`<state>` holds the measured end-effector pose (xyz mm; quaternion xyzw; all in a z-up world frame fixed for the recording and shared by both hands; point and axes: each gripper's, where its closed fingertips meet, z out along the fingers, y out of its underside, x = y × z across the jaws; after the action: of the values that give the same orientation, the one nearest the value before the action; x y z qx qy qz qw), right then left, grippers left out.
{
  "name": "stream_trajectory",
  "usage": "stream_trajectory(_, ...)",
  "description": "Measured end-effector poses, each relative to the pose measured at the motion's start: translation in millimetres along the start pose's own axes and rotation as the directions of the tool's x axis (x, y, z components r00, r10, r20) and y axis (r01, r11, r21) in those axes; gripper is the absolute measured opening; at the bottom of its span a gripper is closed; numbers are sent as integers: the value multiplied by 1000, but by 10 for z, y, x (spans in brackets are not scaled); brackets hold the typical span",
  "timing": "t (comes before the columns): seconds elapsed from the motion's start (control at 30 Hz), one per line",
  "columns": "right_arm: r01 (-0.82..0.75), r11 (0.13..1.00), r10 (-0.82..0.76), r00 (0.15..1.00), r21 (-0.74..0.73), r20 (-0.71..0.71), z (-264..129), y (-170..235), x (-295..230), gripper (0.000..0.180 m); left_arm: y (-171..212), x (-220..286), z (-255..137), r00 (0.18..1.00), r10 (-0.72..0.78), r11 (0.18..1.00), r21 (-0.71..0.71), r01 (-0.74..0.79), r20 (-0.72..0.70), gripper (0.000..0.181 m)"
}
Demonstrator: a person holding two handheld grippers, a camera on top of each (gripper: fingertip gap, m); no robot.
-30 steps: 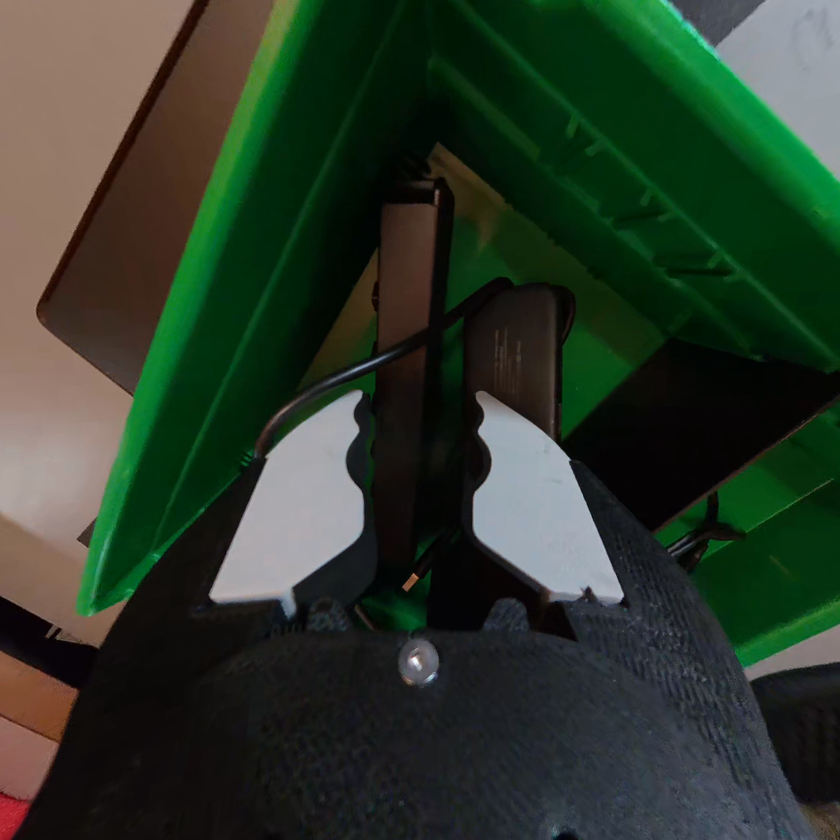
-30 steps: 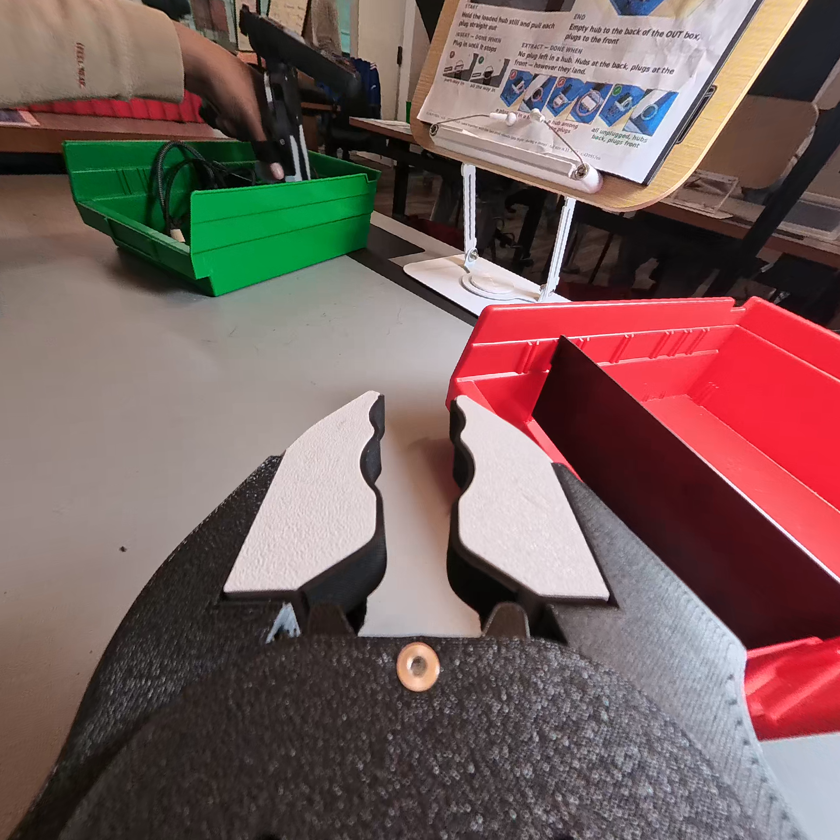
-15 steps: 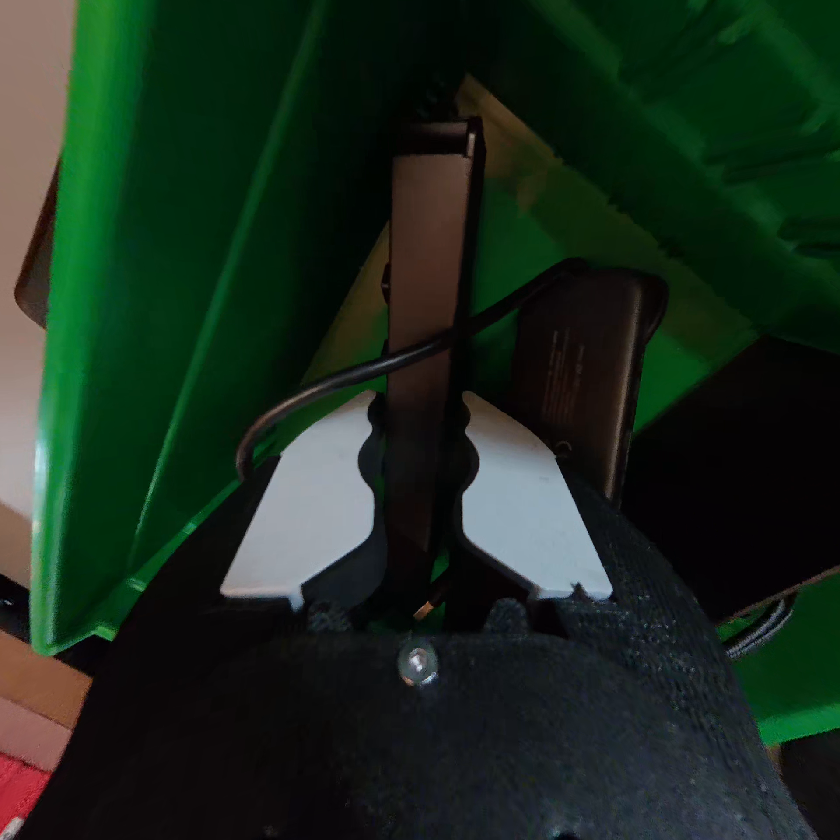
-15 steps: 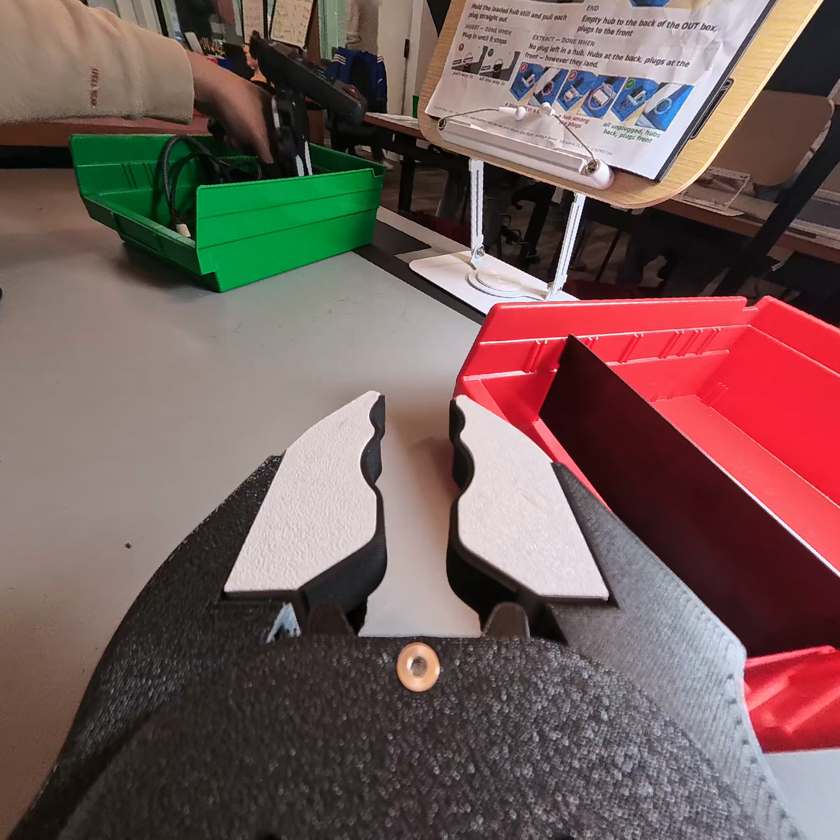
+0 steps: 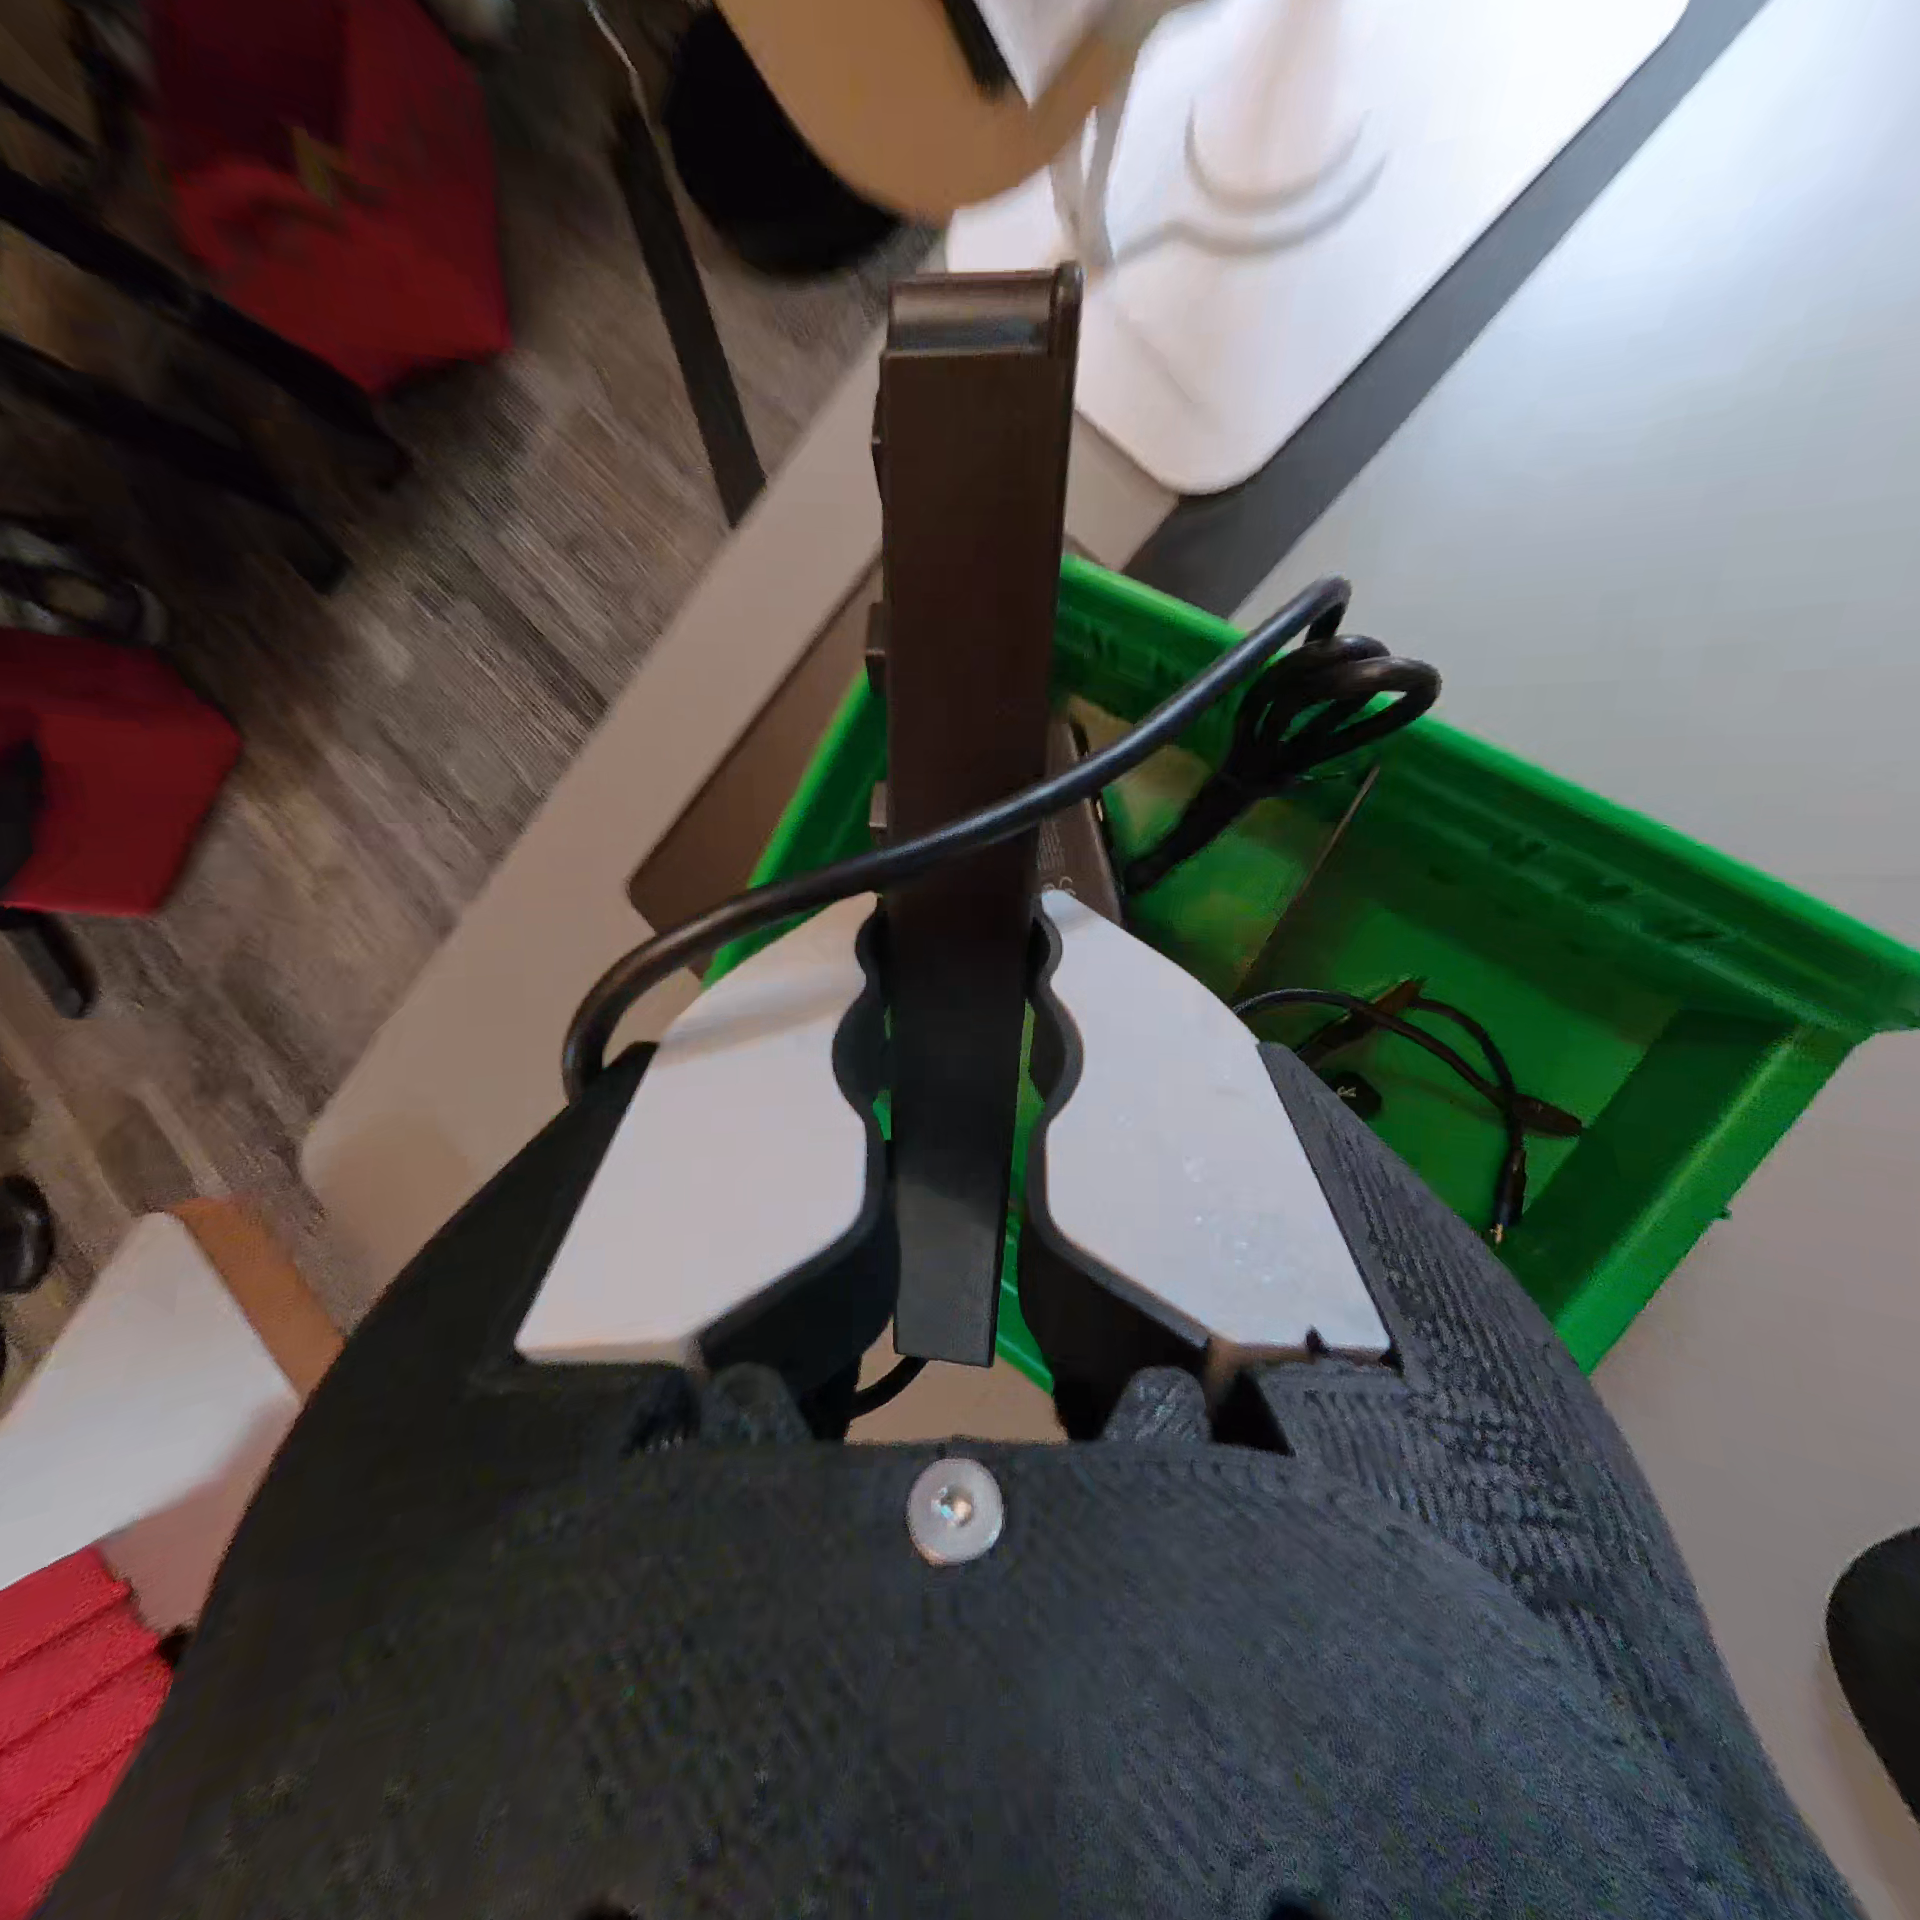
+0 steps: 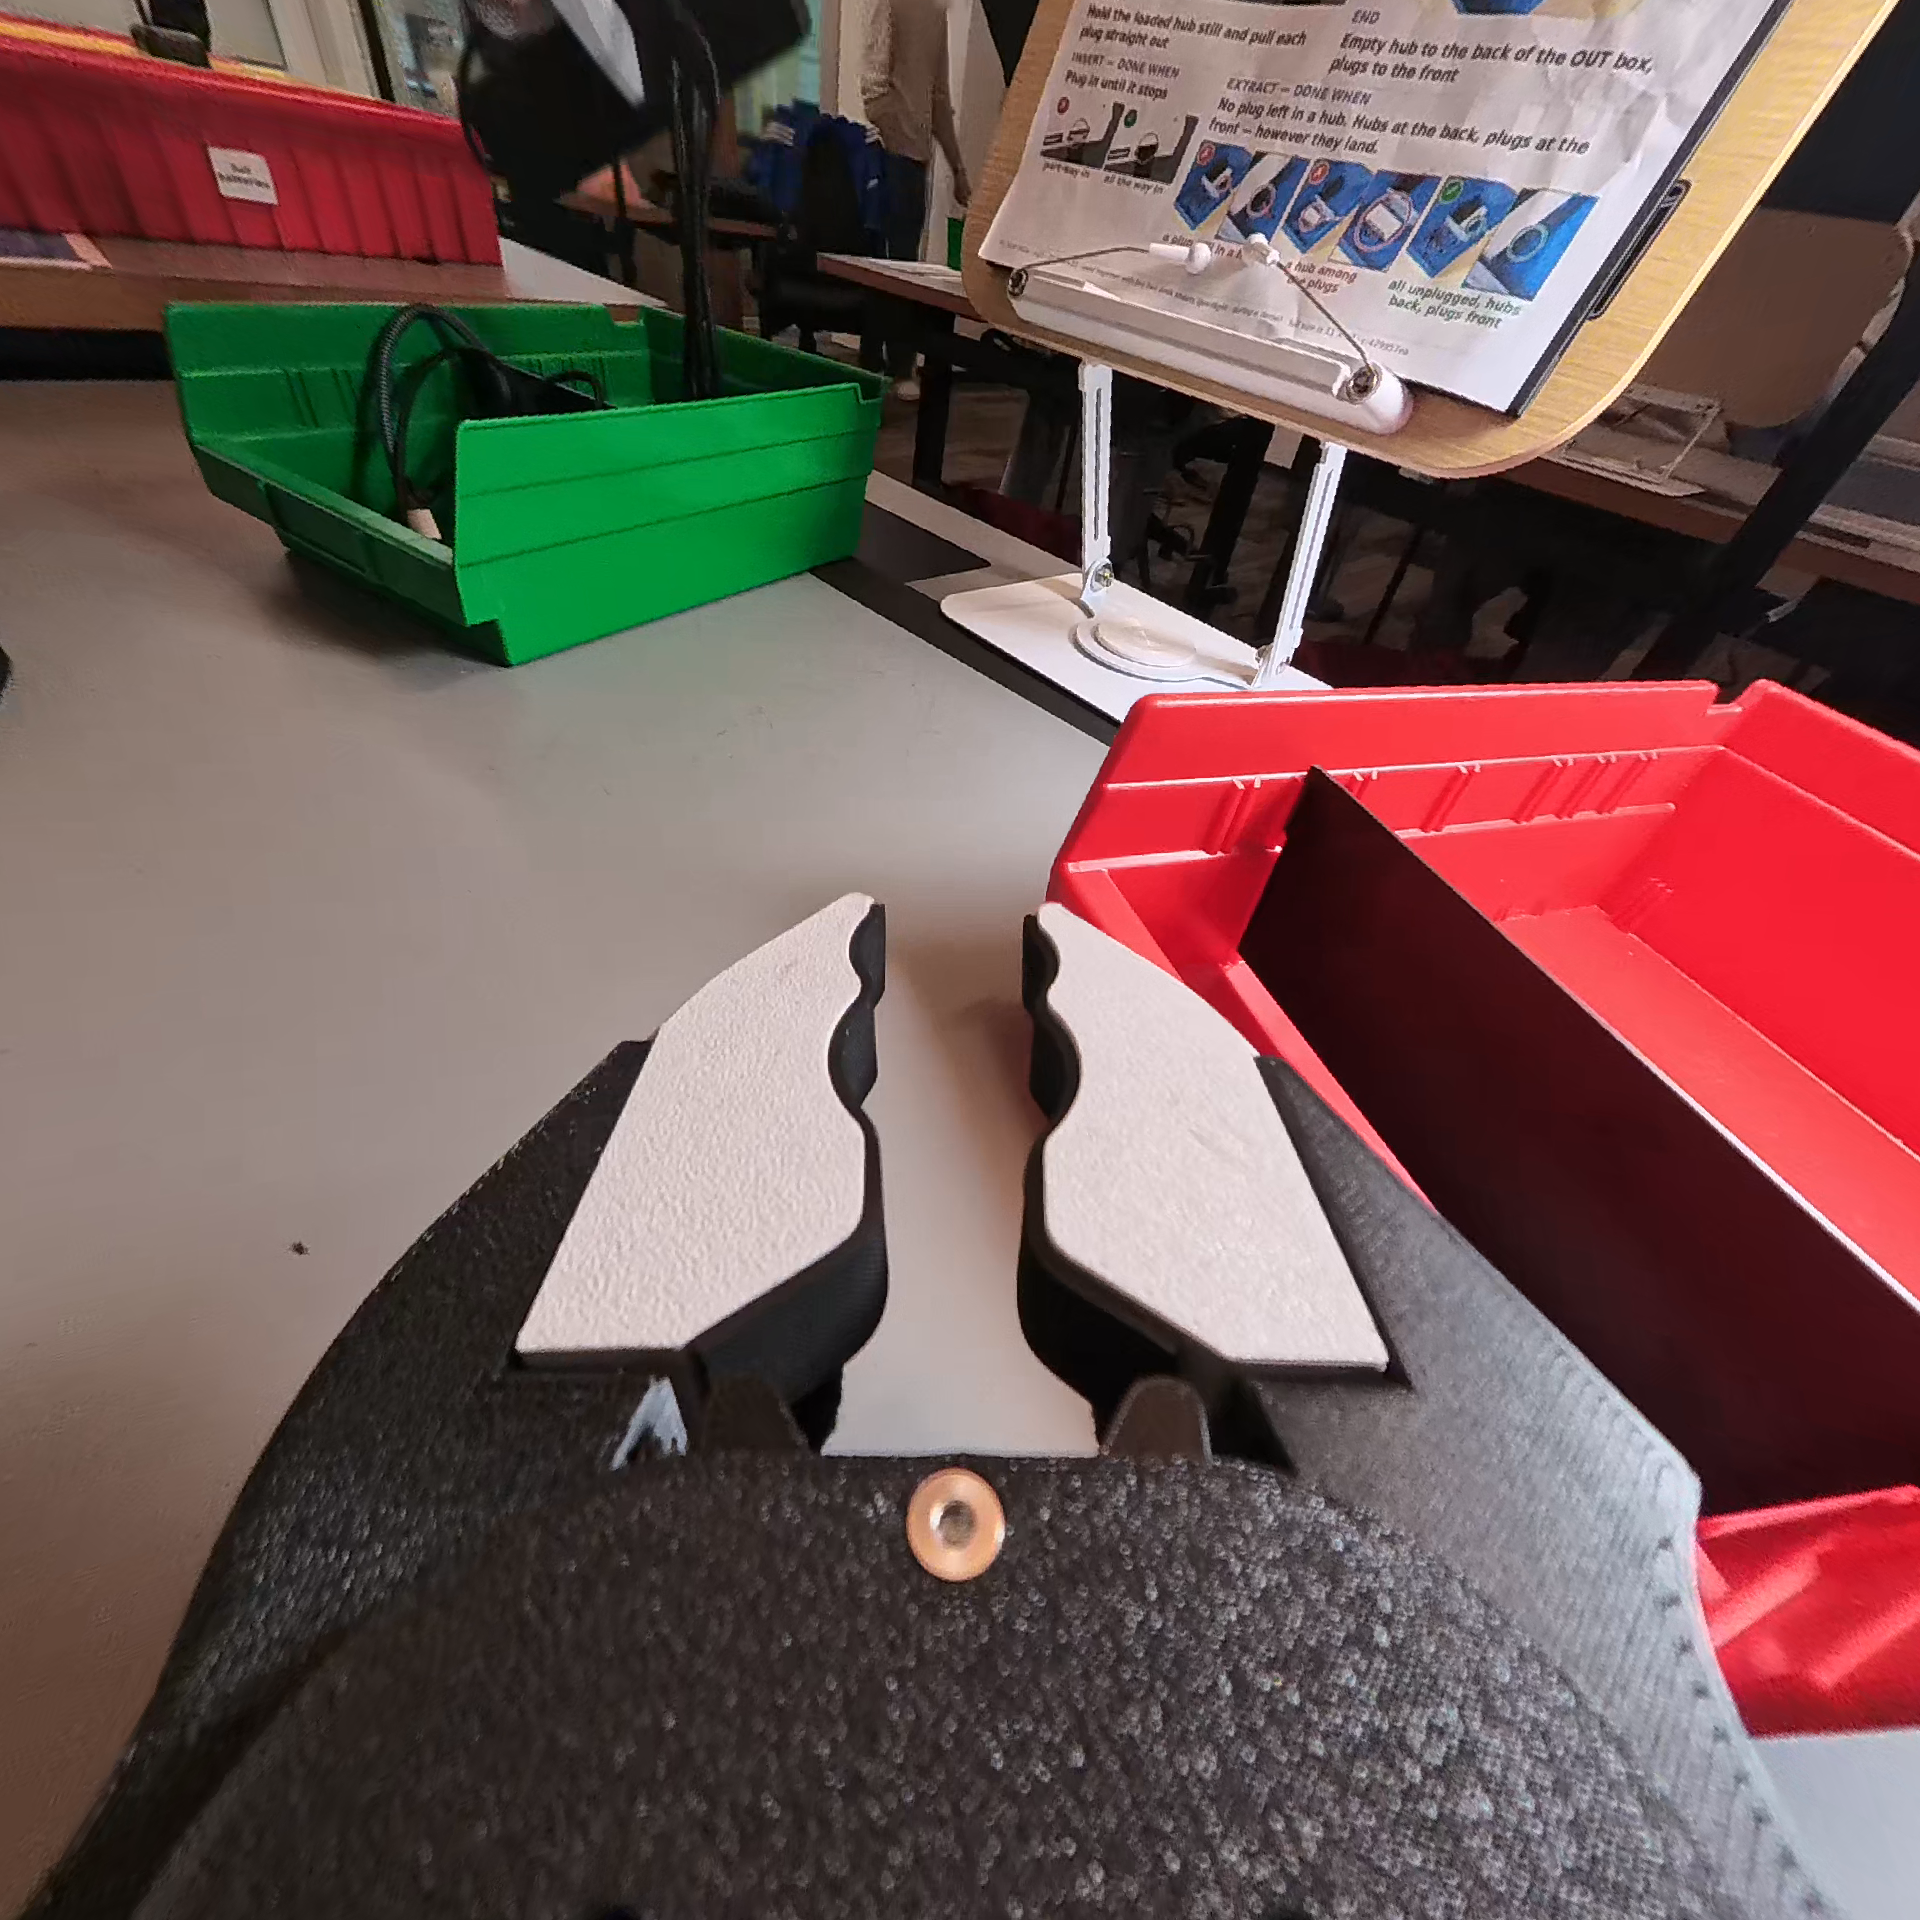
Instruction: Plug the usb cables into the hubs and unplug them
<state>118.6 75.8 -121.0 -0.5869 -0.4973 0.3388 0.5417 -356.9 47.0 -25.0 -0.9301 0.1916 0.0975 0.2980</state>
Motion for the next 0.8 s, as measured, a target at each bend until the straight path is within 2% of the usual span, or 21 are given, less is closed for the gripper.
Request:
stream_trajectory(0.23,-41,999,40,999,36,9,6,-81,-12,25,-291,-72,-937,986,4,969,243,-45,166,24)
stream_trajectory(0.37,-53,994,49,998,93,41,20,-284,-117,25,-382,207,-1261,993,9,923,380,-54,118,24)
stream_trajectory(0.57,-27,979,-11,982,202,187,169,-915,-580,27,-558,1208,-1437,986,119,793,609,-22,-119,24)
stream_trajectory(0.7,4,967,-86,947,255,310,331,-1433,-1011,33,-653,2066,-1400,937,253,705,709,-7,-242,24)
stream_trajectory(0.8,20,950,-147,910,312,387,398,-1818,-1335,44,-710,2665,-1360,884,359,640,768,0,-299,24)
